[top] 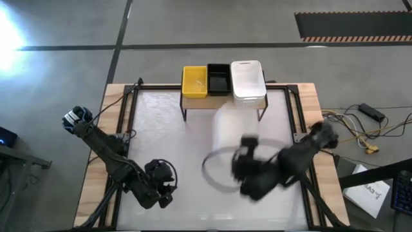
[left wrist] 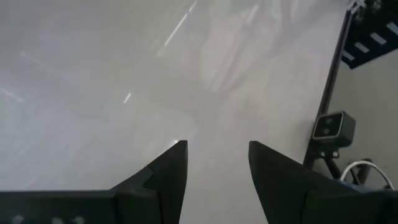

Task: Stack baskets on shelf by color
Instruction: Stack the white bin on top of the white bins on the shelf, then adjust the stacked black bins on the shelf, then return to Home Position

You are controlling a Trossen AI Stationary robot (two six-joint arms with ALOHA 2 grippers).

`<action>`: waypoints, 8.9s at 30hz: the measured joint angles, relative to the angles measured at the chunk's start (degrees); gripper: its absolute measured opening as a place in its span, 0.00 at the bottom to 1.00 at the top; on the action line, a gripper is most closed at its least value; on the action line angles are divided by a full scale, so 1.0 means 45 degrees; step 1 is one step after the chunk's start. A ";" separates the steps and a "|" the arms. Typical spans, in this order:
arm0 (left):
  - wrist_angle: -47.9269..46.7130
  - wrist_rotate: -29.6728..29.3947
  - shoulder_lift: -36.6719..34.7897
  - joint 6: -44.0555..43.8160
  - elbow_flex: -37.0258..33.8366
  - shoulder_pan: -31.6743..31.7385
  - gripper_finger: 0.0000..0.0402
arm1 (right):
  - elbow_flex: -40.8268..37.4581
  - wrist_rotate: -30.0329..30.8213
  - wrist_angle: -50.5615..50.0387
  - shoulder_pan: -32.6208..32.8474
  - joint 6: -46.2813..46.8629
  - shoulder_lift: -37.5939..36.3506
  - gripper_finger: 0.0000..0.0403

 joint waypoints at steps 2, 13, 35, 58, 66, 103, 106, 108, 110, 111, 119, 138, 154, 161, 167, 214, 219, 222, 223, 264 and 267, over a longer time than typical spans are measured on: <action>0.0031 -0.0174 0.0000 0.0000 0.0000 0.0033 0.38 | 0.0000 0.1311 -0.0272 -0.0494 -0.1020 -0.0867 0.02; 0.1104 -0.1305 0.0000 -0.0019 0.0005 0.0634 0.38 | -0.0098 -0.1112 -0.0312 -0.7750 -0.8633 -0.3722 0.02; 0.2469 -0.1377 0.0002 -0.0039 0.0015 0.2312 0.38 | -0.3436 -0.8834 -0.0696 -1.4943 -1.3736 -0.3532 0.02; 0.2441 -0.1268 0.0000 0.0222 0.0015 0.2312 0.38 | -0.3651 -0.8851 -0.0272 -1.4856 -1.1939 -0.3625 0.27; 0.2450 -0.1258 0.0000 0.0349 0.0015 0.2312 0.38 | -0.1716 -0.8811 -0.0702 -1.4860 -0.9695 -0.4076 0.38; 0.2552 -0.0972 0.0000 0.0350 0.0010 0.2312 0.38 | -0.6277 -1.1161 0.1228 -1.5463 -0.6386 -0.5106 0.02; 0.2552 -0.0967 0.0000 0.0350 0.0039 0.2312 0.38 | -0.6445 -1.1161 0.1798 -1.5409 -0.6192 -0.5121 0.02; 0.2566 -0.0967 0.0005 0.0350 0.0053 0.2312 0.38 | -0.6290 -1.1124 0.2198 -1.5133 -0.5987 -0.5173 0.02; 0.2590 -0.0967 0.0004 0.0350 0.0053 0.2312 0.38 | -0.5951 -1.1124 0.2962 -1.4624 -0.5619 -0.5193 0.02; 0.2647 -0.0967 0.0005 0.0350 0.0053 0.2312 0.38 | -0.5808 -1.1068 0.3505 -1.4301 -0.5292 -0.5161 0.02; 0.2743 -0.0945 0.0000 0.0337 0.0063 0.2327 0.38 | -0.5579 -0.9187 0.7085 -1.2963 -0.3583 -0.2719 0.02; 0.3319 -0.0909 -0.0019 0.0309 0.0073 0.2327 0.38 | -0.2149 -0.8183 0.5311 -1.2966 -0.3874 0.0606 0.02; 0.3406 -0.0914 -0.0029 0.0335 0.0115 0.2317 0.38 | -0.2063 -0.7793 0.4676 -1.3418 -0.3586 0.1519 0.02; 0.3704 -0.0923 -0.0029 0.0345 0.0112 0.2317 0.38 | -0.2055 -0.7466 0.4678 -1.3413 -0.3254 0.1014 0.02; 0.3621 -0.0982 -0.0029 0.0709 0.0261 0.2317 0.38 | -0.2064 -0.6546 0.5147 -1.3185 -0.3746 -0.0455 0.02; 0.6224 -0.1929 -0.0257 0.6591 0.1035 0.4585 0.38 | -2.4014 -0.5031 1.3416 -0.4418 -0.0681 -2.2965 0.02; 0.6402 -0.1929 -0.0253 0.6569 0.1039 0.4585 0.38 | -2.4805 -0.4266 1.5244 -0.4476 -0.1461 -2.3080 0.02; 0.6929 -0.1926 -0.0257 0.6555 0.1035 0.4585 0.38 | -2.5187 -0.4156 1.6091 -0.4571 -0.1890 -2.3056 0.02; 0.7007 -0.1929 -0.0257 0.6562 0.1035 0.4585 0.38 | -2.5327 -0.4156 1.6312 -0.4628 -0.1888 -2.3119 0.02; 0.8381 -0.2077 -0.0248 0.9012 0.0947 0.4580 0.38 | -2.8912 -0.6737 1.9992 -0.8240 -0.0869 -2.3004 0.02; 1.0110 -0.2078 -0.0247 1.1061 0.0947 0.4657 0.38 | -2.8914 -0.6736 1.9992 -0.8240 -0.0870 -2.3004 0.02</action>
